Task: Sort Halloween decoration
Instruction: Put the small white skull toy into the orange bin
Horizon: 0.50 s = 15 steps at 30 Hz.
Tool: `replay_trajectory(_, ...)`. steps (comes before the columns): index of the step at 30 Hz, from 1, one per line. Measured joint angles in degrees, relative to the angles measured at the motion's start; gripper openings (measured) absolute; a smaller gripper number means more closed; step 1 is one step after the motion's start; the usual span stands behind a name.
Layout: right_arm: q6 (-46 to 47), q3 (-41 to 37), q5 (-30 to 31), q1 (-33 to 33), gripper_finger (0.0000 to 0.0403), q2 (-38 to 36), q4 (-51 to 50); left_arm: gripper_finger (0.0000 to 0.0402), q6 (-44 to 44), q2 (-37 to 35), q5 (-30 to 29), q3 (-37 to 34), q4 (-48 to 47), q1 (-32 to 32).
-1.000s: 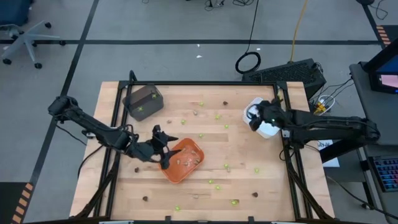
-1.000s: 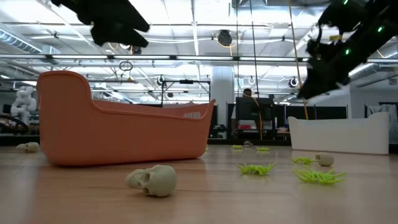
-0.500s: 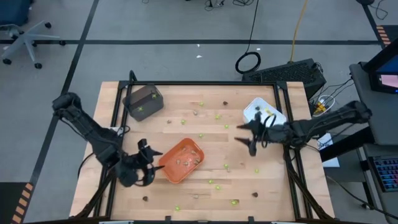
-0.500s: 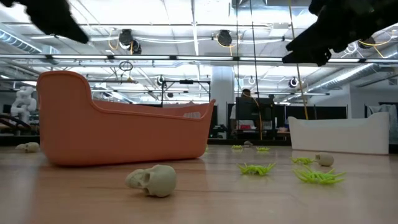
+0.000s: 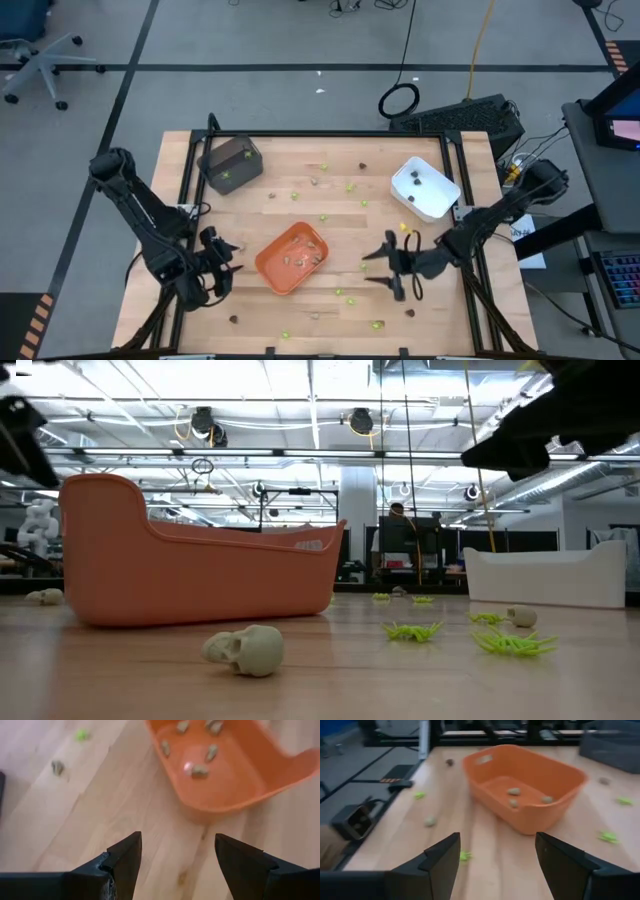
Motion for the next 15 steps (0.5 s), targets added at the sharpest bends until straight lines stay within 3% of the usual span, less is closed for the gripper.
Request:
replay_trajectory(6,0.75,0.00,0.05,3.49,0.0242,2.11,0.57,0.0248,-5.75,5.07,1.18,-2.90,-0.24,0.00)
replay_trajectory(15,0.84,0.00,0.10,3.64,0.0242,2.04,0.39,0.0247,-9.58,11.73,-0.65,-8.25,2.75,0.03)
